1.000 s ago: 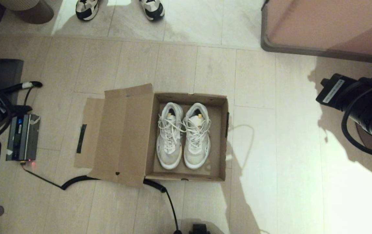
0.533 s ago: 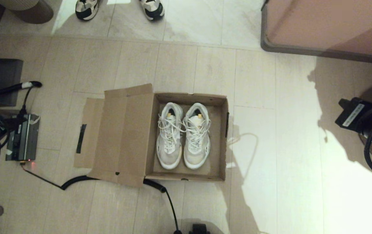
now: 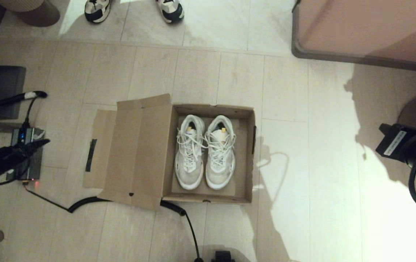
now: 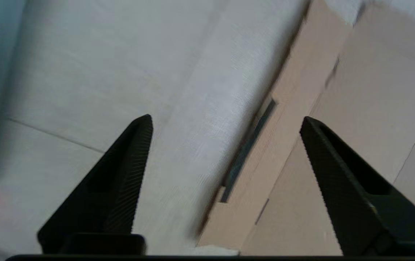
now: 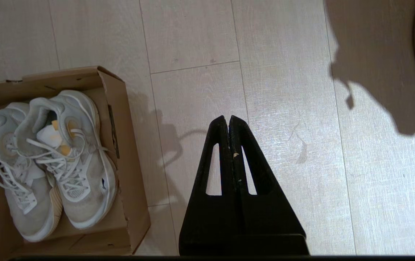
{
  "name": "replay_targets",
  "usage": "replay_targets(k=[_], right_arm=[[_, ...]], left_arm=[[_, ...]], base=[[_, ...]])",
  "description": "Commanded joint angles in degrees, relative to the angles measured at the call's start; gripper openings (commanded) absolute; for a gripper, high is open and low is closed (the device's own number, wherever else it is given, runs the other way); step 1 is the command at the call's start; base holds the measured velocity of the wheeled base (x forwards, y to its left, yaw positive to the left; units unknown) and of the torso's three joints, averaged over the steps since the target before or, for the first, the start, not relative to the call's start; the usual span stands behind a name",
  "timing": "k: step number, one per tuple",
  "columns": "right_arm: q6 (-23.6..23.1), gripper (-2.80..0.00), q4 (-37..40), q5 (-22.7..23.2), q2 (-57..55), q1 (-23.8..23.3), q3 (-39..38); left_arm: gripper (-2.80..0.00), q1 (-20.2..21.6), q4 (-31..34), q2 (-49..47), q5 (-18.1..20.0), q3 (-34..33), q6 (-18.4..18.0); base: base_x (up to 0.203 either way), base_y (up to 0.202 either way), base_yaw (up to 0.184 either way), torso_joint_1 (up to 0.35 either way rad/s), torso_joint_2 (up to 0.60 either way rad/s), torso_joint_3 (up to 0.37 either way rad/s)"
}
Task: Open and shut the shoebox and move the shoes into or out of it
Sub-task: Close the shoe box
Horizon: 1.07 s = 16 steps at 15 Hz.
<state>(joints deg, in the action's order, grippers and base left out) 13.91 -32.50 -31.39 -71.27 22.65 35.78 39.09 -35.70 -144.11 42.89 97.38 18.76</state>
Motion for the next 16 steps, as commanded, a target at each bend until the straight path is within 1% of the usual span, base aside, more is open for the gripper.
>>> replay_targets(k=[1,3,5,8,11,15,16], right_arm=[[0.07,-2.8,-0.2,-0.16,-1.16,0.03,-0.09],[-0.02,-2.8,-0.2,-0.25,-1.5,0.03,-0.1],[-0.14,-2.8,-0.11,-0.25,-1.42,0.03,-0.62],[-0.26,-2.8,0.48,-0.25,-1.42,0.09,-2.29],[-0.2,-2.8,1.21,-0.34,-1.48,-0.04,-2.56],[-0.29,-2.8,1.21,-0.34,-2.47,-0.06,-2.47],[-0.24,-2.8,1.21,-0.34,-2.47,-0.06,-2.65]], left_arm=[[0.0,-2.52,-1.45,-2.27,0.26,-2.18,0.6],[0.0,-5.15,-6.87,-2.81,0.21,-4.4,0.85],[0.0,-6.4,-11.44,-5.57,0.1,-4.49,0.62],[0.0,-7.06,-12.76,-6.89,0.14,-4.42,0.75],[0.0,-7.83,-16.74,-10.01,0.18,-3.46,0.75],[0.0,-8.59,-17.13,-11.42,0.31,-3.25,0.84],[0.0,-8.88,-17.13,-11.68,0.27,-3.33,1.42]], base=[[0.0,0.0,0.0,0.0,0.0,0.0],[0.0,0.0,0.0,0.0,0.0,0.0],[0.0,0.0,0.0,0.0,0.0,0.0],[0.0,0.0,0.0,0.0,0.0,0.0],[0.0,0.0,0.0,0.0,0.0,0.0],[0.0,0.0,0.0,0.0,0.0,0.0],[0.0,0.0,0.0,0.0,0.0,0.0]])
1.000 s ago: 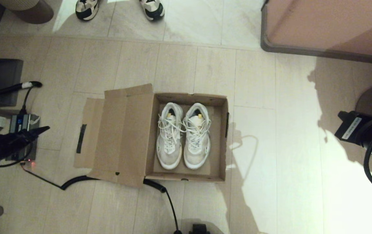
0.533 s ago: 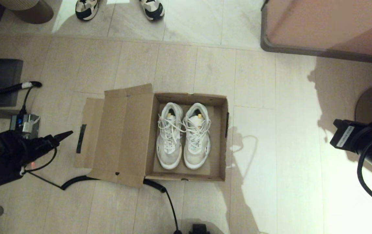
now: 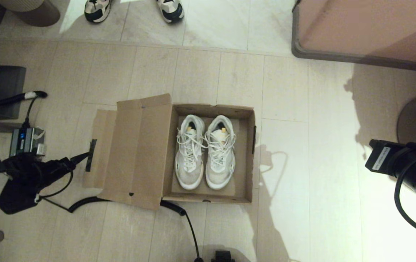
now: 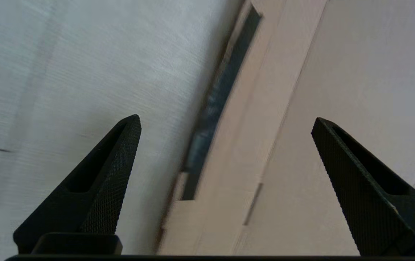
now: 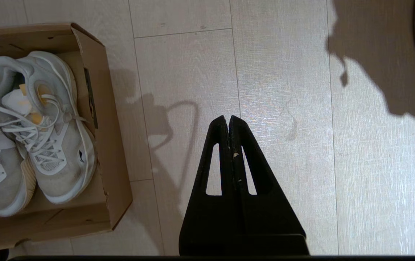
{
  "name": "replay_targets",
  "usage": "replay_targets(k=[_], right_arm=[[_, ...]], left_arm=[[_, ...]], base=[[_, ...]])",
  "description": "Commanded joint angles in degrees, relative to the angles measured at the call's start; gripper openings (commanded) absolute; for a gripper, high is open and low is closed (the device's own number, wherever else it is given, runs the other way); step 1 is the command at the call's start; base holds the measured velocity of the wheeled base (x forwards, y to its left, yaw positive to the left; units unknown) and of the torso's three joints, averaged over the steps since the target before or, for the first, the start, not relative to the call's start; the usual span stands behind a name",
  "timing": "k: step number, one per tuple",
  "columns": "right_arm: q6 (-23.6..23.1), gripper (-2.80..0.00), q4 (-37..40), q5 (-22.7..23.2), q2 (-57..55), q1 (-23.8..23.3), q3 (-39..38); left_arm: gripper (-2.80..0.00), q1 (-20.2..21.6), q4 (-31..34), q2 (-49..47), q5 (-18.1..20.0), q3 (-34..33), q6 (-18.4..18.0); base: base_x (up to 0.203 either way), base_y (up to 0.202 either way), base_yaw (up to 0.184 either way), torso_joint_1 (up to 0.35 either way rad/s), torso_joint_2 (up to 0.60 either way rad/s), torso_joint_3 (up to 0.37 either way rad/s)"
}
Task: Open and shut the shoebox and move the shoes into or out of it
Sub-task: Close the shoe box
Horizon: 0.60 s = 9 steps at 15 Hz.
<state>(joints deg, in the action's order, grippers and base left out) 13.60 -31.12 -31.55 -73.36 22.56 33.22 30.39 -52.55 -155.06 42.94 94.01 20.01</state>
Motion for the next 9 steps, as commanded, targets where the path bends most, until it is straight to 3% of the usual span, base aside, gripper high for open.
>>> replay_targets(k=[1,4,9], right_arm=[[0.09,-2.8,-0.17,-0.18,-0.45,0.02,-0.37],[0.11,-2.8,-0.17,-0.18,-0.82,0.02,-0.44],[-0.42,-2.8,-0.24,-0.18,-0.91,0.02,0.17]], left_arm=[[0.0,-0.56,-0.37,-0.77,0.22,-0.27,1.48],[0.0,-1.56,-2.47,-1.12,0.22,-0.59,4.6],[0.0,-3.32,-2.82,-0.69,0.22,-2.31,4.64]], base=[[0.0,0.0,0.0,0.0,0.0,0.0],[0.0,0.0,0.0,0.0,0.0,0.0],[0.0,0.0,0.0,0.0,0.0,0.0]])
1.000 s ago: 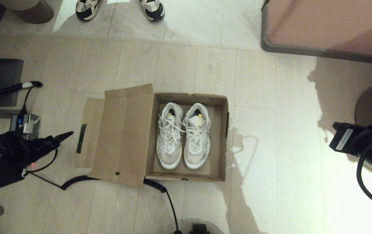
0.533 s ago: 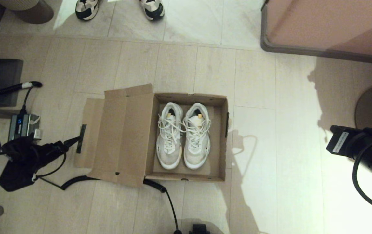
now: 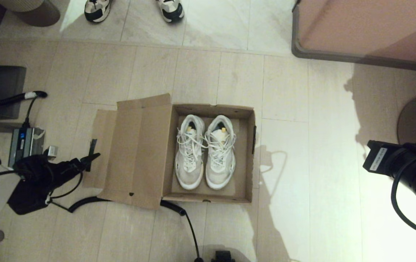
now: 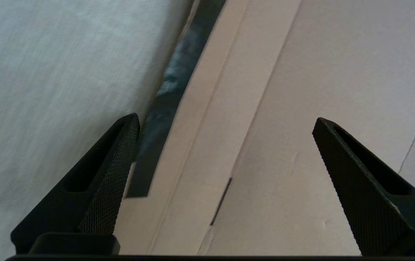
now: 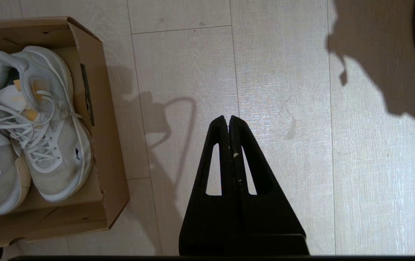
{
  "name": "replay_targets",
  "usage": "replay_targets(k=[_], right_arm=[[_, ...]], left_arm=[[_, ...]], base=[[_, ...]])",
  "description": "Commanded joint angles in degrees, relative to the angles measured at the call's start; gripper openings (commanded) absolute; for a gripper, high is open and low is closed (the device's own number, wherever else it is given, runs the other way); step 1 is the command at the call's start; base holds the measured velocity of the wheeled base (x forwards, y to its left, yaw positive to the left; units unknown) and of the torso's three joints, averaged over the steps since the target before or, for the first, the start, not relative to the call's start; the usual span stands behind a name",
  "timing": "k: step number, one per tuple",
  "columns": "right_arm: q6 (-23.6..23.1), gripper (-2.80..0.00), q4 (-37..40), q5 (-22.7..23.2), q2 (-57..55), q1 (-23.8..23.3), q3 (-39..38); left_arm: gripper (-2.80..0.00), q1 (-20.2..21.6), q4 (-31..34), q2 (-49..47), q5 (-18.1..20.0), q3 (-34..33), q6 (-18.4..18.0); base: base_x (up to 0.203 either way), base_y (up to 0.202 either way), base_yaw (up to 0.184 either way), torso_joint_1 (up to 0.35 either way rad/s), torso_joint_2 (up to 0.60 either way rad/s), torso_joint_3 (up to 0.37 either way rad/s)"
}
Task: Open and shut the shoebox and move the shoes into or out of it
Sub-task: Close the shoe box
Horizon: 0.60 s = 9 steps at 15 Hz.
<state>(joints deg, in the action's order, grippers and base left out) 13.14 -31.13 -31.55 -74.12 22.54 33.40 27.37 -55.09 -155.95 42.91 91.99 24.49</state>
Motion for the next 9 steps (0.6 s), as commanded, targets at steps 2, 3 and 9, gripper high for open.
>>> replay_targets(k=[2,3,9], right_arm=[[0.04,-2.8,-0.15,-0.18,-0.15,-0.04,0.17],[-0.05,-2.8,-0.24,-0.18,-0.15,-0.04,0.17],[-0.22,-2.8,-0.24,-0.18,-0.76,0.05,0.52]], left_arm=[[0.0,-0.47,-0.51,-0.23,0.24,-0.19,0.17],[0.0,-0.53,-0.62,-0.32,0.24,-0.23,0.12],[0.0,-0.3,-1.85,0.39,0.24,-1.19,0.29]], base=[[0.0,0.0,0.0,0.0,0.0,0.0],[0.0,0.0,0.0,0.0,0.0,0.0],[0.0,0.0,0.0,0.0,0.0,0.0]])
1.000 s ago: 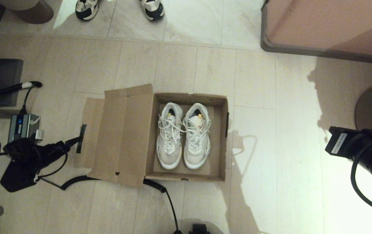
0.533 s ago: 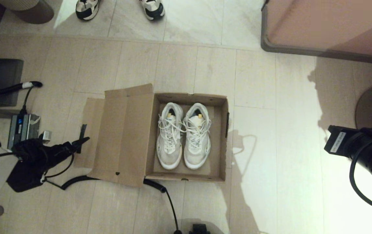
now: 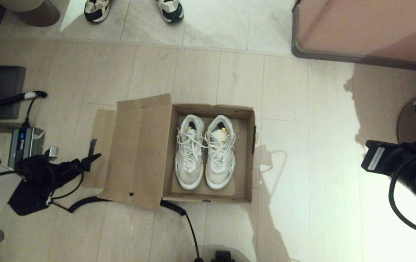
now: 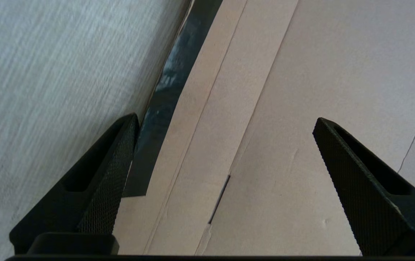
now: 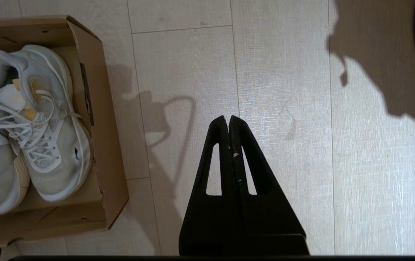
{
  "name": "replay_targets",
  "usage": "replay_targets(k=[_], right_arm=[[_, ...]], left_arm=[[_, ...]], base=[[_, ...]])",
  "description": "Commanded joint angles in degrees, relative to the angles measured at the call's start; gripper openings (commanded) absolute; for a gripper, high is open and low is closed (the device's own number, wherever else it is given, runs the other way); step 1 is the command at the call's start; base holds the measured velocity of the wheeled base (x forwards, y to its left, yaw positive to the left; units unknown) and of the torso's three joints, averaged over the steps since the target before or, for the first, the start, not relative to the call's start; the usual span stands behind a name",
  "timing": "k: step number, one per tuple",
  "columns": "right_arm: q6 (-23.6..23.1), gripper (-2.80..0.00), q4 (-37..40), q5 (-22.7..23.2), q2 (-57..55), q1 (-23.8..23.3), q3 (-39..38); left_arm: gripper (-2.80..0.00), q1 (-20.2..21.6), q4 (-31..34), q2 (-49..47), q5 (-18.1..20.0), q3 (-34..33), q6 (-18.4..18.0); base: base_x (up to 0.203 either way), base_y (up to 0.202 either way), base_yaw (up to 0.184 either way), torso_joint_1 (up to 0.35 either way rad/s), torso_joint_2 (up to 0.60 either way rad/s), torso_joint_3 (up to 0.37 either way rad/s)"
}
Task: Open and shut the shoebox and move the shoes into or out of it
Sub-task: Close the shoe box
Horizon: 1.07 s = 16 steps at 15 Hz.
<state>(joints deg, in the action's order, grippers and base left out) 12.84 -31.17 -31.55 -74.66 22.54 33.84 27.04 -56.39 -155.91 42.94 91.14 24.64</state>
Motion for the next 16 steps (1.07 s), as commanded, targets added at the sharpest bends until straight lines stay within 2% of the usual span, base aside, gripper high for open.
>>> replay_targets(k=[1,11,16], right_arm=[[0.08,-2.8,-0.21,-0.18,-0.31,0.05,0.39],[-0.17,-2.8,-0.21,-0.09,-3.12,0.22,3.08],[0.08,-2.8,-0.09,-0.48,-14.57,0.14,10.97]], left_arm=[[-2.8,-0.04,-0.89,0.04,0.22,-0.24,0.24],[-2.8,0.39,-0.91,-0.63,0.13,0.34,0.16],[-2.8,1.17,-0.49,3.74,-0.42,-0.19,0.08]], base=[[0.0,0.0,0.0,0.0,0.0,0.0],[0.0,0.0,0.0,0.0,0.0,0.0],[0.0,0.0,0.0,0.0,0.0,0.0]])
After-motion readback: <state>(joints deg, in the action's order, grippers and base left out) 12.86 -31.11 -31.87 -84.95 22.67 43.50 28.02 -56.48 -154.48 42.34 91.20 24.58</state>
